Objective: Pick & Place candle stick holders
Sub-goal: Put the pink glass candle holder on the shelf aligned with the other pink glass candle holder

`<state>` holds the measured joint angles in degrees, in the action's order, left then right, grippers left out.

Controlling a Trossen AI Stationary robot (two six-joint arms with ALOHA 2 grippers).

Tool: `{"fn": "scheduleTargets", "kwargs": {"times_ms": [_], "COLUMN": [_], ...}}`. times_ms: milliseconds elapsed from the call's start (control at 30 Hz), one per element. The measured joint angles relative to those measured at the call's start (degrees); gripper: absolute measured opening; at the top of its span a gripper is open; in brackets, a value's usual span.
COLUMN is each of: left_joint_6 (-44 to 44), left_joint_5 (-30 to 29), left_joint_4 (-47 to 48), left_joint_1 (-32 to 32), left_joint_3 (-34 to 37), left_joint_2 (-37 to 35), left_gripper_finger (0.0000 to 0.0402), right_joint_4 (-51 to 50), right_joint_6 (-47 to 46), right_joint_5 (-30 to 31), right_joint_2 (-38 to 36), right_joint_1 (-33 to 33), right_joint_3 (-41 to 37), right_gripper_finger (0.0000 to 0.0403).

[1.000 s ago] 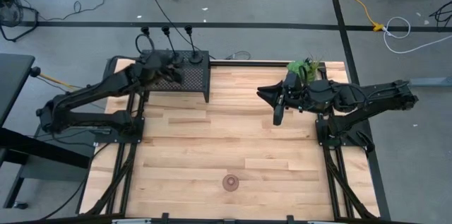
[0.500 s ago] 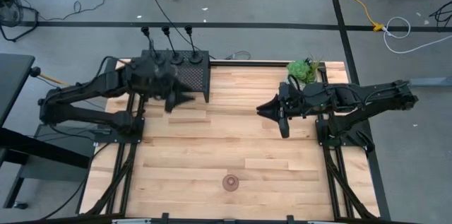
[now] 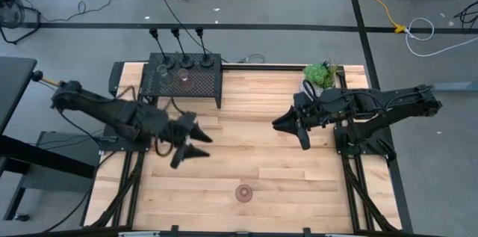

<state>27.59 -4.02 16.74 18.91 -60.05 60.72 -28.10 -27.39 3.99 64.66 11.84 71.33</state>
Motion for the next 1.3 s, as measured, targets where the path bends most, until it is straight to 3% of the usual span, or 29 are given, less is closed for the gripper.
{"fn": "scheduleTargets", "kwargs": {"times_ms": [167,333,500,700,933,1167,1300], "left_joint_6": [2.21,6.33,9.95,11.11,11.21,10.28,9.22], "left_joint_5": [-6.36,-11.1,-15.98,-21.43,-21.78,-21.7,-21.68], "left_joint_4": [-0.48,-1.05,-3.03,-3.71,-3.73,-3.69,-3.66], "left_joint_1": [7.7,12.82,14.49,13.97,13.97,13.95,13.95], "left_joint_3": [0.04,0.04,0.06,0.07,0.06,0.06,0.07], "left_joint_2": [5.51,10.95,13.66,13.95,13.93,13.91,13.91], "left_gripper_finger": [0.0243,0.0243,0.0243,0.0243,0.0243,0.0243,0.0243], "right_joint_4": [0.28,0.46,0.12,-0.13,-0.25,3.83,7.16], "right_joint_6": [-1.56,-2.17,-0.85,-0.23,-6.83,-13.26,-16.06], "right_joint_5": [1.5,-1.59,-5.08,-6.98,-5.99,1.21,2.66], "right_joint_2": [0.25,1.16,3.78,9.33,16.07,21.84,24.41], "right_joint_1": [0.0,0.0,1.64,8.34,15.27,20.41,21.48], "right_joint_3": [-0.83,-2.15,-2.19,-2.19,-2.19,-2.19,-2.19], "right_gripper_finger": [0.0071,0.0071,0.0071,0.0071,0.0071,0.0072,0.0095]}}
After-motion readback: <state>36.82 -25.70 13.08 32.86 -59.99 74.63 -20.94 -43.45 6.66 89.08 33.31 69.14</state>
